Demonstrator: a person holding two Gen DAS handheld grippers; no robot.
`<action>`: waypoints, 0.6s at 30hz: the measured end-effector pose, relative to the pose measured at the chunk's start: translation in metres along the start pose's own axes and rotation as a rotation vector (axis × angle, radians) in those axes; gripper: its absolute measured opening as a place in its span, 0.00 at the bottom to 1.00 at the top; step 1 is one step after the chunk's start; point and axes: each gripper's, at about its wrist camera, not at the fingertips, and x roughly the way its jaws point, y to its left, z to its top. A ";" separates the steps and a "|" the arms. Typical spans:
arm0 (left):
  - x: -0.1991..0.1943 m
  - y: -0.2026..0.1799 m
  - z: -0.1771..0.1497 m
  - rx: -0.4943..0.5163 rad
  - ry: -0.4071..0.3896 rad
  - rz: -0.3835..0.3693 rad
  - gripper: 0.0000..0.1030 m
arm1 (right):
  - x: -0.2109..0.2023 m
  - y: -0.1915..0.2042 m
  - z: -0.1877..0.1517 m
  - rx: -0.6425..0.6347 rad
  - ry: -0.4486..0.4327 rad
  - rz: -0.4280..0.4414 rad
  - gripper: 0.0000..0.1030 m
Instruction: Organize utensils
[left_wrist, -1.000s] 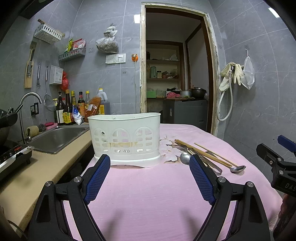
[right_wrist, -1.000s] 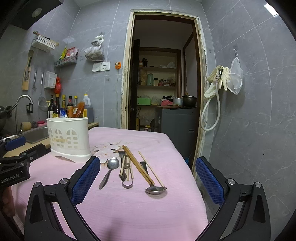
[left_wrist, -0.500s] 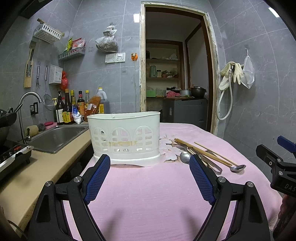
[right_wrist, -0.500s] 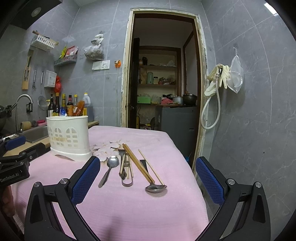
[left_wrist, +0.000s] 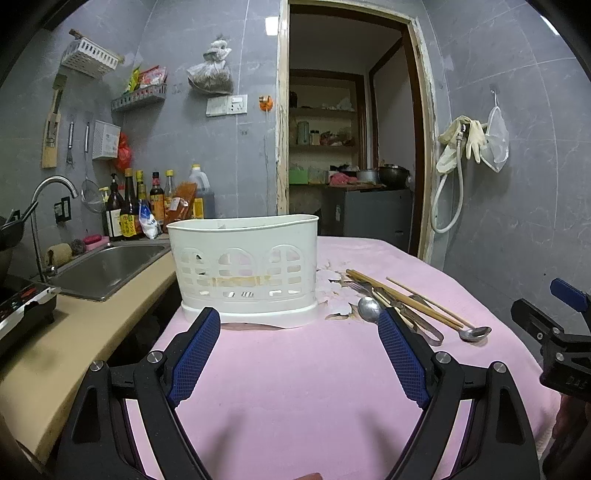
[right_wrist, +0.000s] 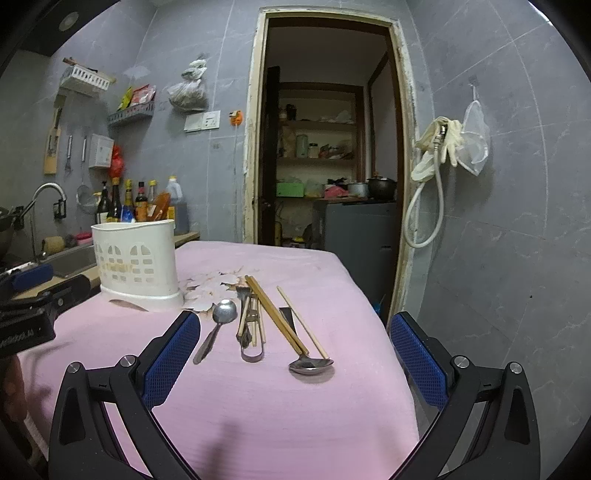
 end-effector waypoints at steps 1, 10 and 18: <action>0.002 0.000 0.003 0.000 0.007 -0.005 0.81 | 0.001 -0.002 0.002 -0.007 0.005 0.010 1.00; 0.038 -0.007 0.028 -0.007 0.123 -0.127 0.81 | 0.040 -0.024 0.027 -0.130 0.112 0.095 0.90; 0.087 -0.021 0.044 0.034 0.249 -0.249 0.59 | 0.108 -0.057 0.036 -0.070 0.314 0.205 0.51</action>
